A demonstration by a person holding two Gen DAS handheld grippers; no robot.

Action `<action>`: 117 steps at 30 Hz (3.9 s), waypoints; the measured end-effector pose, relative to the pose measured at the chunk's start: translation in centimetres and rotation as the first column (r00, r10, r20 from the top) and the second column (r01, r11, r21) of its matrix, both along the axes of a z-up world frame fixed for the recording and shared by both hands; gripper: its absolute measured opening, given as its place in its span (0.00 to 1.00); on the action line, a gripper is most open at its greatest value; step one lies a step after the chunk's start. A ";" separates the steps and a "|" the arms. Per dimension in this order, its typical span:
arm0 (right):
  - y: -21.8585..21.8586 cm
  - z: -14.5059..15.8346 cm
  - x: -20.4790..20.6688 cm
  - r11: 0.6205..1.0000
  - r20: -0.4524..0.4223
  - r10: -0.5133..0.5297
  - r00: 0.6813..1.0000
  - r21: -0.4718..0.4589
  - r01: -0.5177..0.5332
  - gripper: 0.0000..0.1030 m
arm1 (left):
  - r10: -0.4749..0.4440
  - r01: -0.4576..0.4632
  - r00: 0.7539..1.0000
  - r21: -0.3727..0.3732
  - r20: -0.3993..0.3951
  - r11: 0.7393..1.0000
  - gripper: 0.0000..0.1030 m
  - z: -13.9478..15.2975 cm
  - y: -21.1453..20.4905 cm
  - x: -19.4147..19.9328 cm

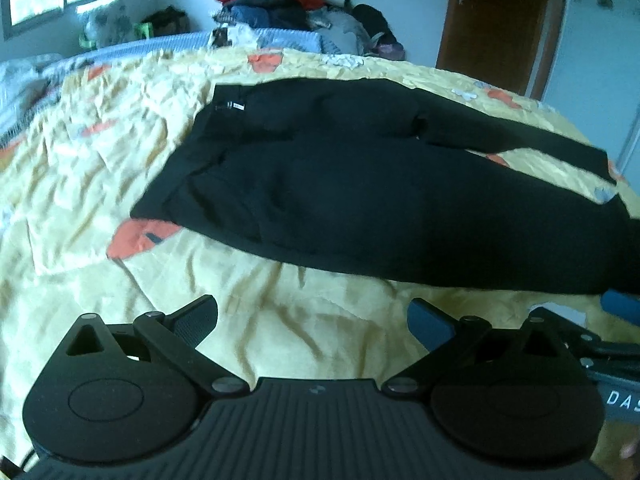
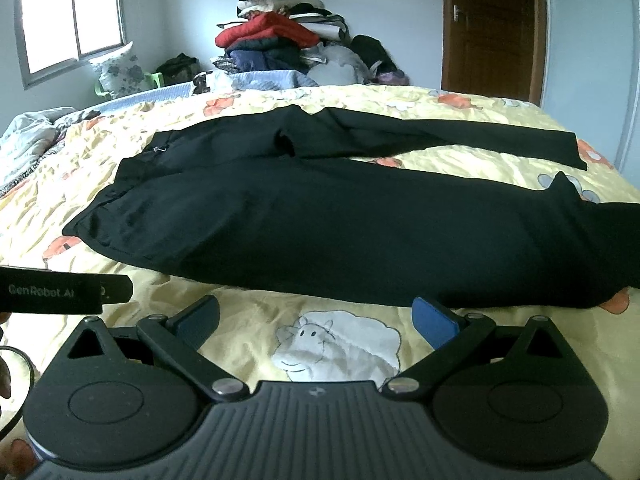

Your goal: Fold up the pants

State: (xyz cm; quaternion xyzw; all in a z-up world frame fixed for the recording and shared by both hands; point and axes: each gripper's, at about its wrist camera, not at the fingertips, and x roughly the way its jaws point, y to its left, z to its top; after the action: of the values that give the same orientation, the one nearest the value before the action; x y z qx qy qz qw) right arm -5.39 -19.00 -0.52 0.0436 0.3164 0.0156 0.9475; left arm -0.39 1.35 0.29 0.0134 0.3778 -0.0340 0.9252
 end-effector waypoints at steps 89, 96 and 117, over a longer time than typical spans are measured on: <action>6.2 2.7 15.2 0.535 -0.035 0.828 0.559 -0.251 -0.807 0.05 | 0.105 -0.135 0.991 -0.482 -0.088 0.866 0.03 2.3 11.4 15.9; 5.9 1.6 11.9 0.605 -0.081 0.766 0.638 -0.244 -0.758 0.06 | 0.116 -0.152 0.987 -0.435 -0.108 0.887 0.03 -0.2 11.0 11.4; 6.7 -2.7 17.3 0.283 -0.229 0.674 0.702 -0.799 -0.531 0.06 | 0.192 -0.184 0.981 -0.460 -0.031 0.869 0.04 0.1 11.3 11.5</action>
State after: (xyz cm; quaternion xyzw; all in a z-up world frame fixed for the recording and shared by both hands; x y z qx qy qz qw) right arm 11.94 -12.32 -3.22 -0.5262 0.2033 0.2270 0.7939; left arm 11.12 12.63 0.41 -0.2429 0.3512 -0.0325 0.9036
